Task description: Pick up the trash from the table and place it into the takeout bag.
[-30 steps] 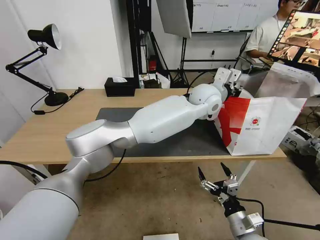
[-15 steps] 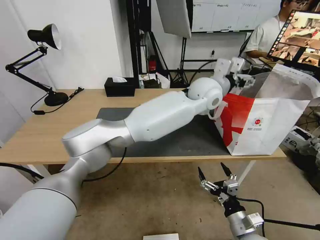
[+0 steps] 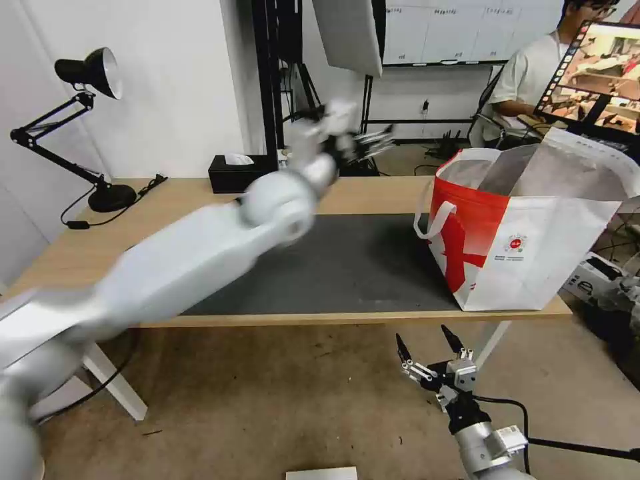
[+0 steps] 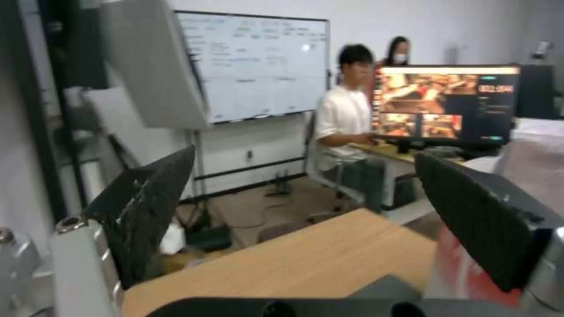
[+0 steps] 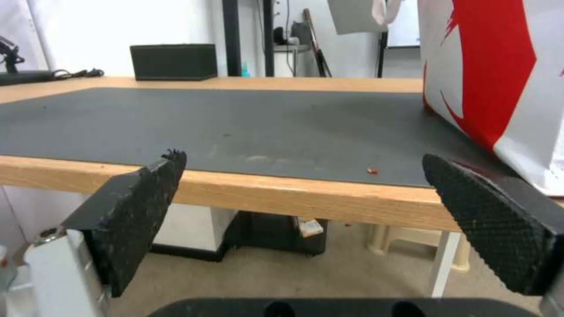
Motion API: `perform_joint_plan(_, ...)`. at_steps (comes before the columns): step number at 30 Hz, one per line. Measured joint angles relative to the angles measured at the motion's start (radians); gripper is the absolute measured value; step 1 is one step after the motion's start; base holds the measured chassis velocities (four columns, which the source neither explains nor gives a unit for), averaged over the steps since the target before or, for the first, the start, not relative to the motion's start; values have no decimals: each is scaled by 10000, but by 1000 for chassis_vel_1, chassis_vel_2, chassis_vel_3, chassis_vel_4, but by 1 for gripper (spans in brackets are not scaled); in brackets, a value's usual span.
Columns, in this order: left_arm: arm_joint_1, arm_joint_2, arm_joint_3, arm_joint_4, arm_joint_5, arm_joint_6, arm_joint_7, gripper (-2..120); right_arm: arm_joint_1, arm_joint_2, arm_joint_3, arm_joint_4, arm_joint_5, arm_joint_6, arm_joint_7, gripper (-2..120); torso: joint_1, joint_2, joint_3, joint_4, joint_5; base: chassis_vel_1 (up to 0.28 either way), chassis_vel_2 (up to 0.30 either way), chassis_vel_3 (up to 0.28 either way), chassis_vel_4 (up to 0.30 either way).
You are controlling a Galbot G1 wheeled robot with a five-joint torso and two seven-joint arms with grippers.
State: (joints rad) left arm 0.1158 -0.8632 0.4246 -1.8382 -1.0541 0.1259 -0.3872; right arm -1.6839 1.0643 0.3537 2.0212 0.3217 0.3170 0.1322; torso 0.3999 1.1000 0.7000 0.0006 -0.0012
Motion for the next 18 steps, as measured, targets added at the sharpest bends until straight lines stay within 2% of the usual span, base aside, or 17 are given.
perform_joint_plan(5, 763, 658, -788, -505, 64, -81, 70, 100, -1, -1, -1, 0, 0, 0, -1, 100, -1, 1, -1, -3, 6, 0, 0, 0, 0)
perform_joint_plan(6, 1625, 1204, -1615, -912, 178, -229, 204, 100, 0, -1, 0, 0, 0, 0, 1, 100, 0, 1, -1, -7, 9, 0, 0, 0, 0)
perform_joint_plan(8, 3340, 1737, -2951, -1383, 480, -486, 350, 100, -1, -1, 0, 0, 0, 0, -1, 100, 0, 1, -1, -7, 8, 0, 0, 0, 0)
perform_joint_plan(9, 3340, 1737, -2951, -1383, 480, -486, 350, 100, -1, -1, 0, 0, 0, 0, -1, 100, 0, 1, -1, -7, 8, 0, 0, 0, 0)
perform_joint_plan(12, 5951, 1977, -4982, -1967, 999, -805, 425, 100, 0, -1, 0, 0, 0, 0, -2, 100, -1, 2, -1, -6, 13, 0, 0, 0, 0)
perform_joint_plan(13, 5951, 1977, -4982, -1967, 999, -805, 425, 100, 0, -1, 0, 0, 0, 0, -2, 100, -1, 2, -1, -6, 13, 0, 0, 0, 0)
perform_joint_plan(16, 8044, 1977, -6116, -2242, 1975, -1524, 427, 100, 0, -1, 0, 0, 0, 0, -1, 100, -1, 3, -2, -3, 13, 0, 0, 0, 0)
perform_joint_plan(18, 8372, 1882, -6230, -2265, 2193, -1673, 425, 100, -1, -1, 0, 0, 0, 0, -2, 100, -1, 2, -1, -3, 10, 0, 0, 0, 0)
